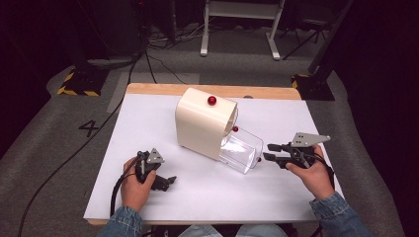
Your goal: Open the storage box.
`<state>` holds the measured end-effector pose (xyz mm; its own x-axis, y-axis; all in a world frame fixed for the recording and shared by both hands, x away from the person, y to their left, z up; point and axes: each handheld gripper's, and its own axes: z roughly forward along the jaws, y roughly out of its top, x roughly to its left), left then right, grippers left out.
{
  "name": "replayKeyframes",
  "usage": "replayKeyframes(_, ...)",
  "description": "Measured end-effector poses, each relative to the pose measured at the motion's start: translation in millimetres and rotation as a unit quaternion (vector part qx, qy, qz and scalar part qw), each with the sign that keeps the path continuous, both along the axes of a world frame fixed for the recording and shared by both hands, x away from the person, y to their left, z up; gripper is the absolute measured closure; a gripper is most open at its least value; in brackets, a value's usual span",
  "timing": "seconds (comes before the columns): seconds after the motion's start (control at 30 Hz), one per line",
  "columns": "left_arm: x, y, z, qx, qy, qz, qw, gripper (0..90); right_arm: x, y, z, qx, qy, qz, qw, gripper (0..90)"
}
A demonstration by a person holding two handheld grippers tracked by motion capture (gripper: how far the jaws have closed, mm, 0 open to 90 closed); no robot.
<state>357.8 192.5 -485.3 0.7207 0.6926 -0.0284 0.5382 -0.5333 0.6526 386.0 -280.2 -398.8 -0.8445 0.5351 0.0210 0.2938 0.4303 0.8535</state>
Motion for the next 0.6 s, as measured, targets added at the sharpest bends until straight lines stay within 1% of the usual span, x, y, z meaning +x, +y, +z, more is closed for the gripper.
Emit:
replayKeyframes(0.1,0.1,0.0,0.1,0.0,0.001,0.0,1.0,0.0,3.0,5.9,11.7,0.01,-0.006,0.005,0.9999,58.3)
replayKeyframes(0.13,0.2,0.0,0.2,0.0,0.002,-0.001,1.0,0.0,3.0,5.9,11.7,0.01,-0.006,0.005,0.9999,58.3)
replayKeyframes(0.33,0.2,0.0,0.2,0.0,0.002,-0.001,1.0,0.0,10.7,23.6,31.3,0.016,-0.014,0.015,0.9997,56.5)
replayKeyframes(0.37,0.2,0.0,0.2,0.0,0.002,-0.001,1.0,0.0,10.7,23.6,31.3,0.016,-0.014,0.015,0.9997,56.5)
replayKeyframes(0.43,0.1,0.0,0.1,0.0,0.001,0.0,1.0,0.0,16.6,31.4,34.2,0.017,-0.016,0.014,0.9996,53.4)
replayKeyframes(0.47,-0.1,0.0,0.0,0.0,0.001,0.0,1.0,0.0,16.6,31.4,34.2,0.017,-0.016,0.014,0.9996,53.4)
replayKeyframes(0.5,-0.1,0.0,0.0,0.0,0.0,0.0,1.0,0.0,21.9,36.3,34.6,0.017,-0.018,0.015,0.9996,52.3)
replayKeyframes(0.53,-0.2,0.0,0.0,0.0,0.001,0.0,1.0,0.0,21.9,36.3,34.6,0.017,-0.018,0.015,0.9996,52.3)
replayKeyframes(0.57,-0.3,0.0,-0.2,-0.001,0.0,0.0,1.0,0.0,27.9,41.2,34.0,0.02,-0.015,0.017,0.9995,52.6)
replayKeyframes(0.6,-0.3,0.0,-0.2,-0.001,0.0,0.0,1.0,0.0,27.9,41.2,34.0,0.02,-0.015,0.017,0.9995,52.6)
